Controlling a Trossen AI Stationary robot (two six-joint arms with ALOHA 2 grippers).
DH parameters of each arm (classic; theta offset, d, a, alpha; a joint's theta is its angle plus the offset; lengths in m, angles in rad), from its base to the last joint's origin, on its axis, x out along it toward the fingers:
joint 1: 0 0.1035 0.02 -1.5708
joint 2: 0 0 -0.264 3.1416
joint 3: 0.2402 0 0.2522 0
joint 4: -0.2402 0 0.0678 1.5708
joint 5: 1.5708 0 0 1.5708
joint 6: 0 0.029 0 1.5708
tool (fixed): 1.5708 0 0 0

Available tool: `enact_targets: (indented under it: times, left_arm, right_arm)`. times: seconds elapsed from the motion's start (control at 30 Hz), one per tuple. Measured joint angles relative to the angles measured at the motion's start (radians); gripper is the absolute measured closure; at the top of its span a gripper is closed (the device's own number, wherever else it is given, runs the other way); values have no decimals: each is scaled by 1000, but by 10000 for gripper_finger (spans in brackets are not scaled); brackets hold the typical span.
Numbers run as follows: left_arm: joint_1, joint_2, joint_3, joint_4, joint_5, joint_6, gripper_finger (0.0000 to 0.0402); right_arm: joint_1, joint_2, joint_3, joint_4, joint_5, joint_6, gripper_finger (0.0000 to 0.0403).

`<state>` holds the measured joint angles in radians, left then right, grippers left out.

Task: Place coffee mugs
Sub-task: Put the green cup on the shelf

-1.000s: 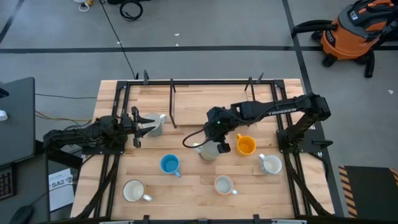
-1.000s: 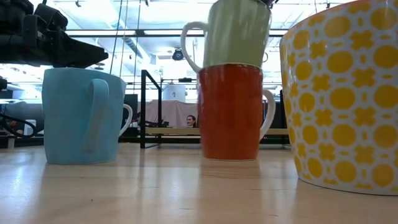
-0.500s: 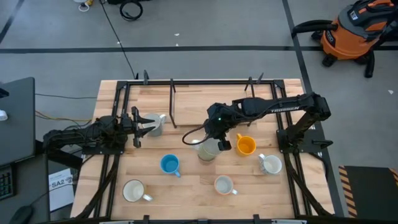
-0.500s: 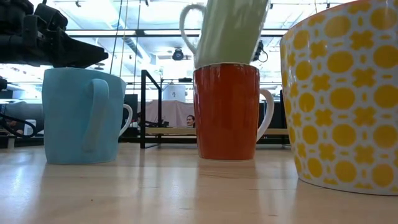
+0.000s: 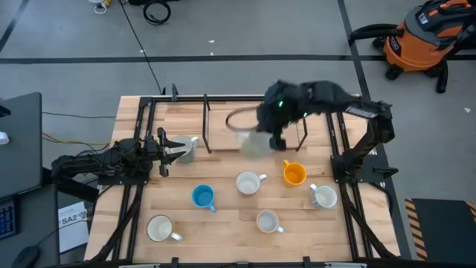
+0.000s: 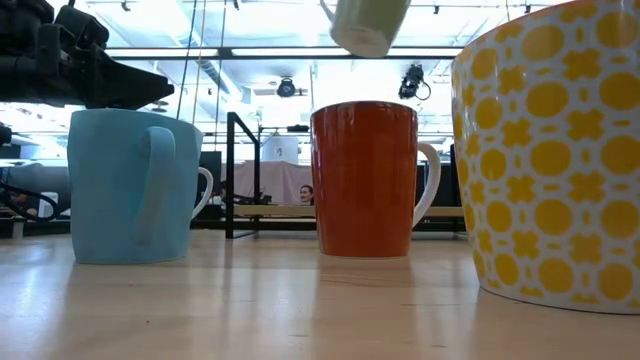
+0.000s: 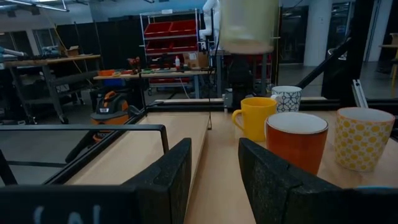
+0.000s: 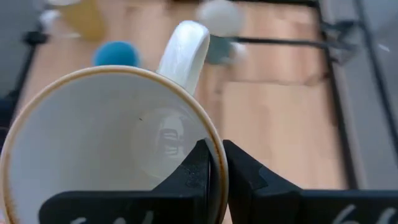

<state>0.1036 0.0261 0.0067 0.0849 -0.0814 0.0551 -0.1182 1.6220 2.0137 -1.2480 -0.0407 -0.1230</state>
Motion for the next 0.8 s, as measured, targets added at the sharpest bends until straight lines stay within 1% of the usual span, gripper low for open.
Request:
enact_targets:
  times: [0.1,0.2,0.4,0.6,0.8]
  left_arm:
    - [0,0,0,0,0,0,262]
    - [0,0,0,0,0,0,262]
    - [0,0,0,0,0,0,262]
    - [0,0,0,-1,0,0,262]
    - [0,0,0,0,0,0,262]
  right_arm:
    - [-75,-1,54,-59,46,0,367]
    - [-161,-1,67,-96,88,28,367]
    - [-335,14,62,-166,100,71,367]
    - [-473,15,-3,-165,100,69,367]
    - [-566,16,-140,-159,98,18,367]
